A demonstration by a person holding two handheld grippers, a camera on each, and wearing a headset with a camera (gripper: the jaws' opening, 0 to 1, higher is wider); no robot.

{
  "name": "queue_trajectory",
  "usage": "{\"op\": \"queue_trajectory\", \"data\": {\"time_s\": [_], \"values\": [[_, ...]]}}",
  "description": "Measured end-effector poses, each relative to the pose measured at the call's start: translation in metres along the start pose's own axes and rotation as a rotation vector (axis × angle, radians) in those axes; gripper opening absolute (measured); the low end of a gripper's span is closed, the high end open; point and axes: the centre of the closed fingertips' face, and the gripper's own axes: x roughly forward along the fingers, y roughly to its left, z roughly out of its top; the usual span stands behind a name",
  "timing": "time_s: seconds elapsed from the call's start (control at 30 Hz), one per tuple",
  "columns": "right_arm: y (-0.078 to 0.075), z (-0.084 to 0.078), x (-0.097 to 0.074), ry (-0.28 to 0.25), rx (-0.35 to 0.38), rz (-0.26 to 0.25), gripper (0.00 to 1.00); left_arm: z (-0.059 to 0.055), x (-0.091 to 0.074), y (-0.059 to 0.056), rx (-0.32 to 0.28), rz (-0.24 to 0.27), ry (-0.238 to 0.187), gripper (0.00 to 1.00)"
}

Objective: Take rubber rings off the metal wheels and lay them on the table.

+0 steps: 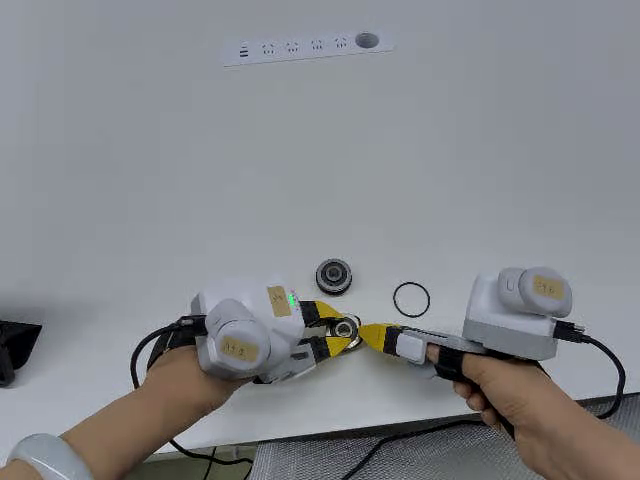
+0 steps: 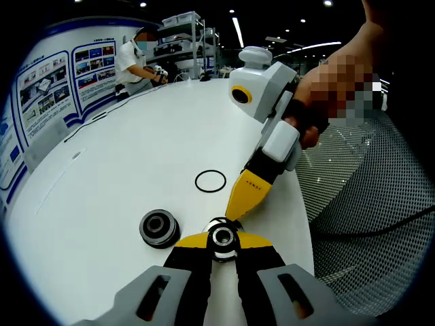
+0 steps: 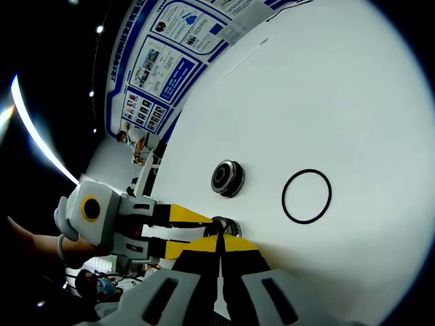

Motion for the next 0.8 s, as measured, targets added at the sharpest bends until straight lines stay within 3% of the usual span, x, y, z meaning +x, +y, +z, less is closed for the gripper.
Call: {"op": "queue_trajectory", "data": {"time_s": [0.57, 0.6, 0.63, 0.67, 0.73, 0.8], "values": [[0.013, 0.003, 0.002, -0.007, 0.007, 0.045, 0.02, 0.000, 0.000, 0.000, 0.000, 0.001, -0.001, 0.13], [0.016, 0.002, 0.002, -0.002, 0.010, 0.061, 0.02, 0.000, 0.000, 0.000, 0.000, 0.001, -0.001, 0.13], [0.026, 0.008, 0.002, -0.035, 0.045, 0.105, 0.02, 0.000, 0.000, 0.000, 0.001, 0.001, -0.001, 0.13], [0.026, 0.010, 0.001, -0.039, 0.059, 0.102, 0.02, 0.000, 0.000, 0.000, 0.001, 0.001, -0.001, 0.13], [0.020, 0.008, 0.000, -0.027, 0.006, 0.067, 0.02, 0.000, 0.000, 0.000, -0.001, 0.001, -0.003, 0.13], [0.016, 0.009, 0.000, -0.034, 0.035, 0.063, 0.02, 0.000, 0.000, 0.000, -0.001, 0.001, -0.003, 0.13]]}}
